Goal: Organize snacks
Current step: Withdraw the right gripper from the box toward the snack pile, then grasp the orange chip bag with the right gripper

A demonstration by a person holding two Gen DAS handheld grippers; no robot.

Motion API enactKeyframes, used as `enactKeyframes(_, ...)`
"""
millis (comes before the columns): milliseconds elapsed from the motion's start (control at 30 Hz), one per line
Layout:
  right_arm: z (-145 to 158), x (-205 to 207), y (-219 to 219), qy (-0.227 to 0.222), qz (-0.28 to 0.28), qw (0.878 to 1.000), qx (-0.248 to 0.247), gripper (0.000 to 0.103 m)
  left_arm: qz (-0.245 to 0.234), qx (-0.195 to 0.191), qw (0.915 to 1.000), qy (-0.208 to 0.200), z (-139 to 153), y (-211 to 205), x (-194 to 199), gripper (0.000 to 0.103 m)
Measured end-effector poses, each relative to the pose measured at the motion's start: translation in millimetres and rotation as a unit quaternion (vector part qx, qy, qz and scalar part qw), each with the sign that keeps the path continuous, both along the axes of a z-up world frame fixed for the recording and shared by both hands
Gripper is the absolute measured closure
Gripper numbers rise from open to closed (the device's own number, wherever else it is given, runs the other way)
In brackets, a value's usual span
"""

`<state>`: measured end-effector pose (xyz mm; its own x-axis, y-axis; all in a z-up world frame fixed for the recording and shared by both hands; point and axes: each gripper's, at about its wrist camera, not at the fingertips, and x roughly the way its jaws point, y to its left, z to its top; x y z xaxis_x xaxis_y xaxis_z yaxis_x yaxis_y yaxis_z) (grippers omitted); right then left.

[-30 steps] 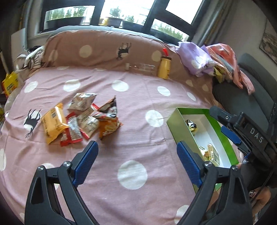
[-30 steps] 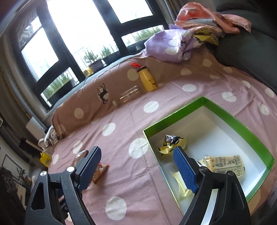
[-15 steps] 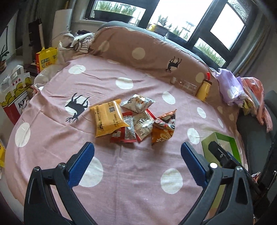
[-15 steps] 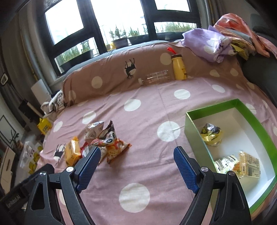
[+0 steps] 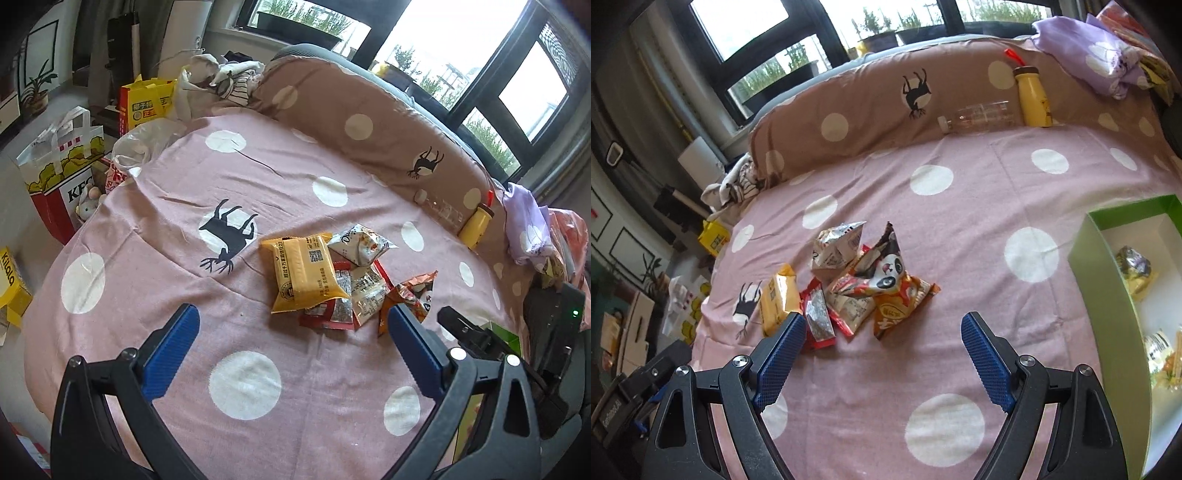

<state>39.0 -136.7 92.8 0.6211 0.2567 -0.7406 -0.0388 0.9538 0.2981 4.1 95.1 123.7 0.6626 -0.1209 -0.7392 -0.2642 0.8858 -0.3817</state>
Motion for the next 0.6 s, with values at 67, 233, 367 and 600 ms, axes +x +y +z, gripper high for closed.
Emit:
enactKeyframes(67, -8.5, 17.8, 10.5, 0.014, 0.013, 1.0, -0.003, 0.017, 0.004, -0.01, 0.9999, 0.006, -2.0, 6.1, 2.4, 0.001)
enactKeyframes(233, -28.4, 50.8, 18.7, 0.034, 0.003, 0.999, 0.024, 0.017, -0.005, 0.002, 0.9999, 0.016, -5.0, 4.7, 8.1, 0.001)
enactKeyframes(367, -36.8, 58.7, 18.8, 0.043, -0.018, 0.999, 0.0, 0.038, -0.007, 0.008, 0.9997, 0.022, -7.7, 1.9, 11.9, 0.001)
enactKeyframes(600, -30.4, 39.4, 2.4, 0.037, -0.001, 0.999, 0.036, 0.049, -0.025, 0.022, 0.999, 0.03, -10.2, -11.7, 14.5, 0.001)
